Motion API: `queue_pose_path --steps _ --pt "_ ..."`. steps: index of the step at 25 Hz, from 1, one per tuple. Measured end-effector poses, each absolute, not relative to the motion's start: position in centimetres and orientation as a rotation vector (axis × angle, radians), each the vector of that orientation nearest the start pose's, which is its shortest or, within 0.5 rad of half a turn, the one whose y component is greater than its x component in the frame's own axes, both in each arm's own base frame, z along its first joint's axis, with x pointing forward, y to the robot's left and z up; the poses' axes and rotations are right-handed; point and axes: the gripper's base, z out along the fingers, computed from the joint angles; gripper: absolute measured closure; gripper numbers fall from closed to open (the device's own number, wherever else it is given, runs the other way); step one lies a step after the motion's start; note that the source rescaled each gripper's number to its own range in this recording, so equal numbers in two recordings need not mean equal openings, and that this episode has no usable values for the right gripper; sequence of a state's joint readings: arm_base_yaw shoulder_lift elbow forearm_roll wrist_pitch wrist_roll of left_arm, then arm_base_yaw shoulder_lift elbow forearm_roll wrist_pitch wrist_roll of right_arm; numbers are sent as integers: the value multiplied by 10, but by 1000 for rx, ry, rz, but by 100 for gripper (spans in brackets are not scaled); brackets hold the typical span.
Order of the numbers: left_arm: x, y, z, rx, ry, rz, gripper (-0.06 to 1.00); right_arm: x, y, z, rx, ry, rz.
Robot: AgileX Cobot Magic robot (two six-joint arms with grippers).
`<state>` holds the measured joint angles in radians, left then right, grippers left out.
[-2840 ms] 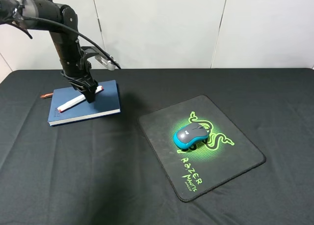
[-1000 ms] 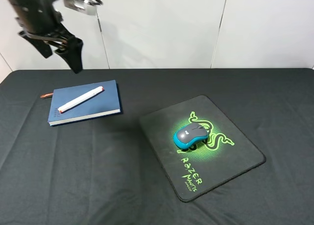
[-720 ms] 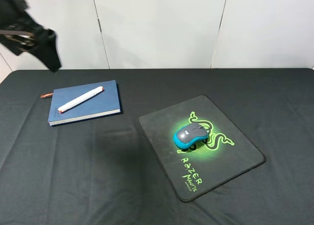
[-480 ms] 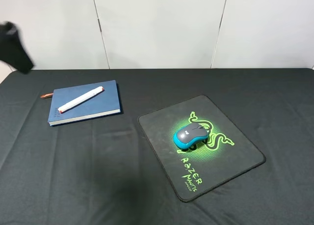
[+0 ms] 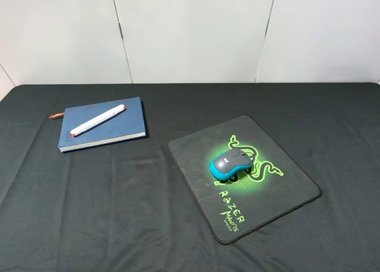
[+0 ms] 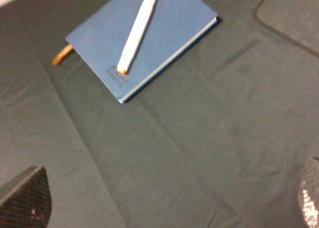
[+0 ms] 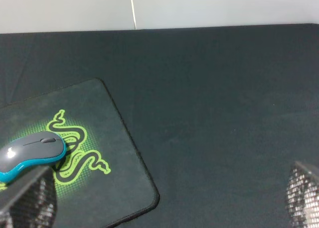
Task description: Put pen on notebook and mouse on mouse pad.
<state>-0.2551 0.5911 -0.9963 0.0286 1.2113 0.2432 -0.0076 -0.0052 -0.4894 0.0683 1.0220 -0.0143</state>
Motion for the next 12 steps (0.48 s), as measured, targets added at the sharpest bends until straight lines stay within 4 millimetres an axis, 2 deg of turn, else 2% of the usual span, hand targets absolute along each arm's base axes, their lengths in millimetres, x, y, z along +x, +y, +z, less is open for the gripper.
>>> queue_pose_path --steps 5,12 --pt "31 -6 371 492 2166 0 -6 -3 5 278 -8 2010 67" --pt "14 0 332 306 2211 -3 -6 -3 5 278 -8 2010 67"
